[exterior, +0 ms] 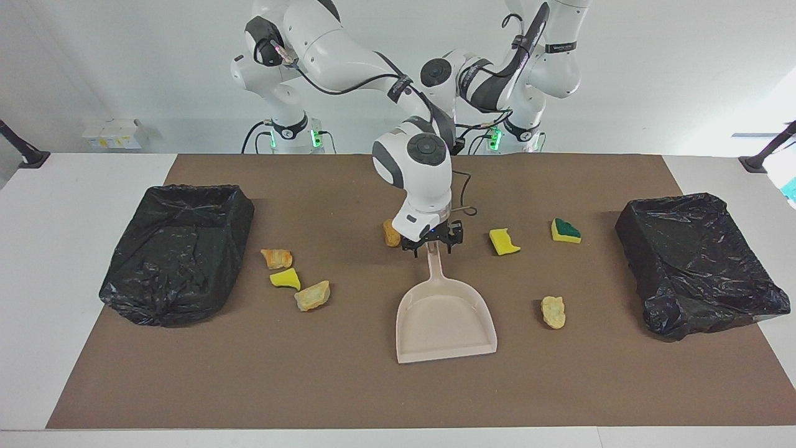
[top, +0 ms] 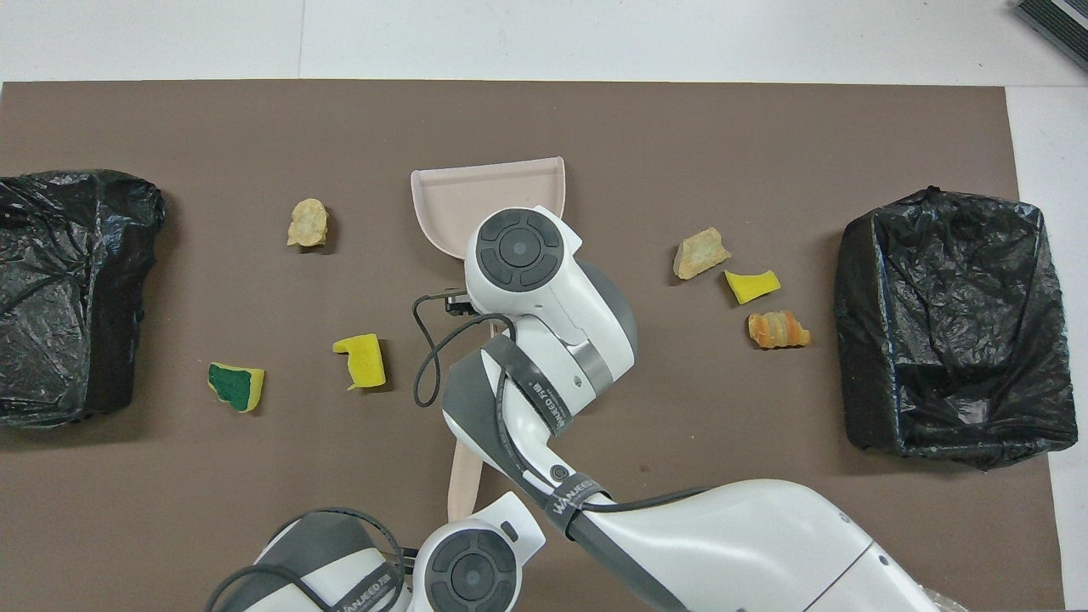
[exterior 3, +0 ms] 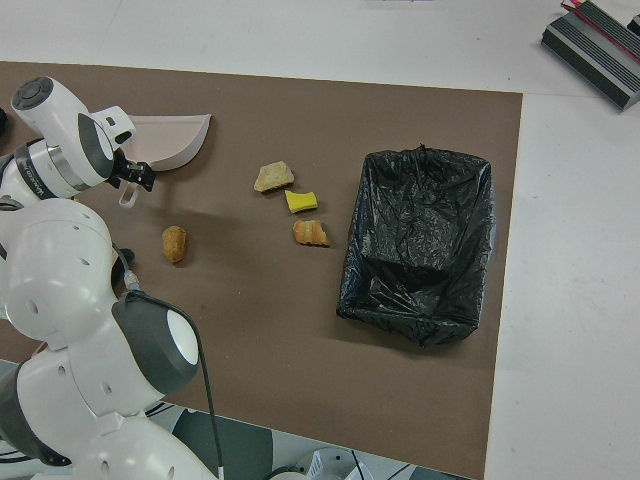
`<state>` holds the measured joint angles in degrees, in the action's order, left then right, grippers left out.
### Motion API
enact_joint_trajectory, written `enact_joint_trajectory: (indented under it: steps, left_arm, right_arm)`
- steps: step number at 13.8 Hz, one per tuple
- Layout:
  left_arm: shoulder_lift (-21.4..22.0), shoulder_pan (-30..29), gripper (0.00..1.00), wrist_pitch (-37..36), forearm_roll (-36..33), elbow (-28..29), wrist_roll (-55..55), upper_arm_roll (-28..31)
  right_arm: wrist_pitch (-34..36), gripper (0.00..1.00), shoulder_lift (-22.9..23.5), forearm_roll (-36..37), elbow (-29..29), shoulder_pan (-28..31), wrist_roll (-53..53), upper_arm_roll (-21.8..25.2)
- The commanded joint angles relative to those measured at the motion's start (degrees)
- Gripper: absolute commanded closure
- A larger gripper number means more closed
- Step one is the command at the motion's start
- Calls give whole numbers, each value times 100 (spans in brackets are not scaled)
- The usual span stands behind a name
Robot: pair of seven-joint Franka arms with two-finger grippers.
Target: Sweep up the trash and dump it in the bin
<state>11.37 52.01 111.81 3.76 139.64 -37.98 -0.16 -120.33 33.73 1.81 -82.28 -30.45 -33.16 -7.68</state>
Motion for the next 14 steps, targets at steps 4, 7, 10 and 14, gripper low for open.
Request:
enact_joint_trajectory:
  steps: [4,7,10,14]
  left_arm:
    - [655,-857,100,-809,-94,2,28,7]
    - [892,-1569,100,-889,-129,2,28,7]
    - [893,-2104,100,-889,-420,-33,27,7]
    - [902,-2756,100,-1082,-1025,-130,10,7]
  right_arm:
    - [-35,87,64,258,124,13,-7,-14]
    - [-26,100,64,250,133,57,133,-14]
    - [-70,100,64,232,124,74,284,-14]
    - [-332,75,-93,197,-348,57,292,-14]
